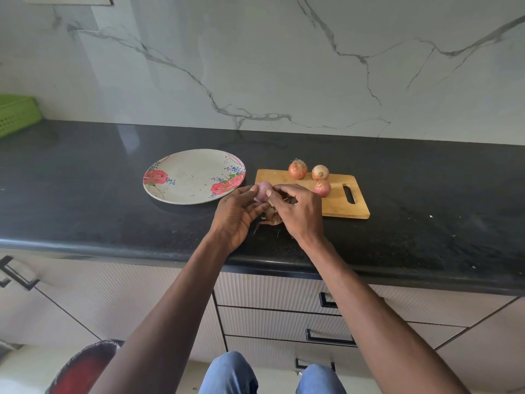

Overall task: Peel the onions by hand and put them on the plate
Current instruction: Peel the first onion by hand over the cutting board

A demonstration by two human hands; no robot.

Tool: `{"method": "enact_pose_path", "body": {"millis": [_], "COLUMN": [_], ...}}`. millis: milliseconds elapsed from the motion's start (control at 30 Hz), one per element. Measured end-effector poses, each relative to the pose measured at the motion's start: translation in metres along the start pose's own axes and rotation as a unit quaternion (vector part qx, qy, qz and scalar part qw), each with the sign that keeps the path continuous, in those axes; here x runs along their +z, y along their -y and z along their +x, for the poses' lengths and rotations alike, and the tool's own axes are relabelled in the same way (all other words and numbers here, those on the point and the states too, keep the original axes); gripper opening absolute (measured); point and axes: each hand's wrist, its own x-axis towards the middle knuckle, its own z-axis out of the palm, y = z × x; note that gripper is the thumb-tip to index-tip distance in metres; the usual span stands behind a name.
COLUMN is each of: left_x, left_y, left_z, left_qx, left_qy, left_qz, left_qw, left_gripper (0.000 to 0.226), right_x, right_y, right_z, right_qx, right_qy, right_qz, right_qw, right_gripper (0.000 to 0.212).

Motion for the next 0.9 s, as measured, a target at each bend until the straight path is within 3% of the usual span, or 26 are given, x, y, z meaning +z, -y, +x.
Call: {"method": "enact_pose_path", "body": {"millis": [367, 633, 900], "left_x": [0.0030, 0.0050, 0.0047], "left_y": [0.0010, 0.0008, -0.0003], "left_z": [-0.0010, -0.0013, -0.0019], "left_qx": [0.016, 0.017, 0.012], "left_qy": [0.001, -0.011, -0.009], "left_qz": [0.031, 0.025, 0.037], "left_qw": [0.999, 0.999, 0.999], "left_gripper": [0.016, 0.033, 0.033], "right_x": [0.0009, 0.0003, -0.0022], "right_y": [-0.0038, -0.0017, -0.0030], "right_z": [0.0013, 0.0022, 0.0013], "right_qx": [0.051, 0.066, 0.104], "right_qy": [0.025, 0.032, 0.030], "right_qz": [0.064, 0.074, 0.091], "right_qw": [0.996, 0.995, 0.990], "right_gripper": [0.016, 0.012, 0.011]}}
